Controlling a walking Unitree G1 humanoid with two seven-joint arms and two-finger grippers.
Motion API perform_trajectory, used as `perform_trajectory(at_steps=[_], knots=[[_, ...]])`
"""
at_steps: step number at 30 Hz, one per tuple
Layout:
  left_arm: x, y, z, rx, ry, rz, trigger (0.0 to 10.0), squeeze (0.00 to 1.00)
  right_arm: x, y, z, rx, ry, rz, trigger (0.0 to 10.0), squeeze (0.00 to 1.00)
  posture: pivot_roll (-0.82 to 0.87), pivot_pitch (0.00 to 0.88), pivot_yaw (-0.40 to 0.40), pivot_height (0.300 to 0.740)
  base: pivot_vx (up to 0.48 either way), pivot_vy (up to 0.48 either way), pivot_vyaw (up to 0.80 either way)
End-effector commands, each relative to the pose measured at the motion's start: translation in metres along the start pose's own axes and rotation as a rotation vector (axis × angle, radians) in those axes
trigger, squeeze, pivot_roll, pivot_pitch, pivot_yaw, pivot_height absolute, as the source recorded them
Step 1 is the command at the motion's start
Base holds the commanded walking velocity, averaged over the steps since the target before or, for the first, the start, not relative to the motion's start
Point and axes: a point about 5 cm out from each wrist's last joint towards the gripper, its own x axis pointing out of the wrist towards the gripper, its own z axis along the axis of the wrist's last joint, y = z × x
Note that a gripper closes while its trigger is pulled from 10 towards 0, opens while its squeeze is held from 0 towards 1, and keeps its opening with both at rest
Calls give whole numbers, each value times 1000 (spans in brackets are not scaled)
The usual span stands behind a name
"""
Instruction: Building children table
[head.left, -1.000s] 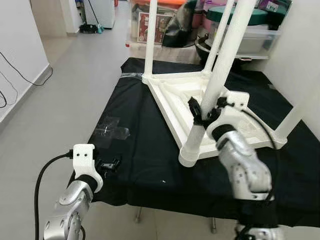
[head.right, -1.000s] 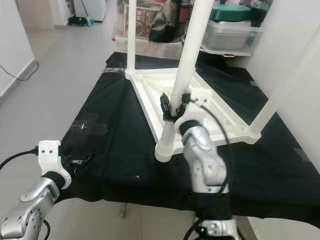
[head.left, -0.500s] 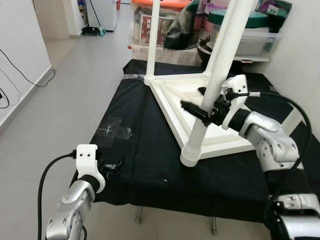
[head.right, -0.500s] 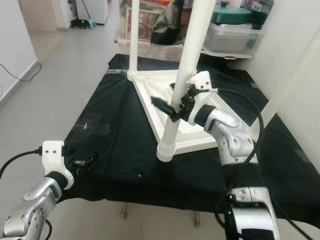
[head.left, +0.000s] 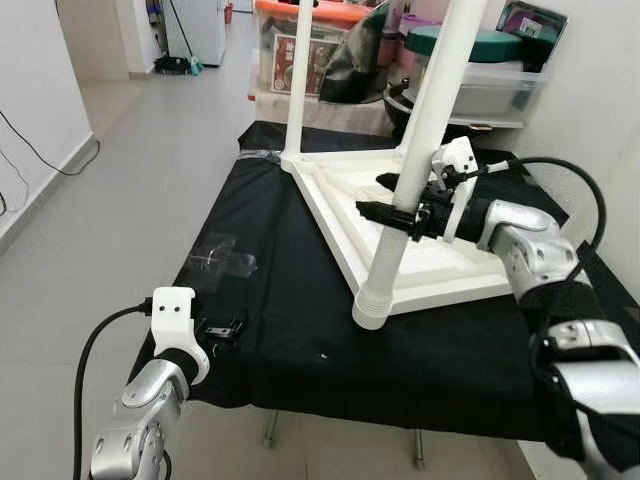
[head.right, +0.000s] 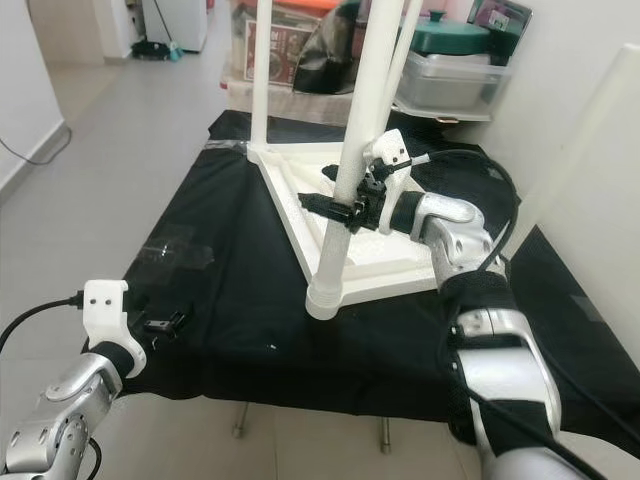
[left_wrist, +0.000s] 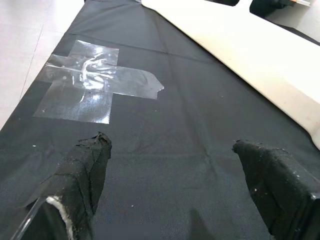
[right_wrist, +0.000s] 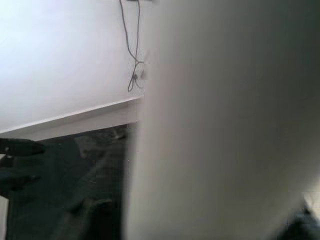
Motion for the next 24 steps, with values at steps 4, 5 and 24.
perform_trajectory(at_steps=[4, 5, 24], knots=[[-3, 1, -5, 9, 16, 4, 10000, 0, -1, -5, -7, 8, 16, -49, 0, 0, 138, 0, -135, 740, 0, 0, 0], [-3, 1, -6, 8, 18, 3, 10000, 0, -2, -7, -14, 6, 50, -108, 0, 0, 133, 0, -128, 740, 0, 0, 0], [-4, 0, -7, 11, 34, -6, 10000, 0, 34, 47, -77, 550, 25, -1065, 0, 0, 130, 0, -117, 740, 0, 0, 0]])
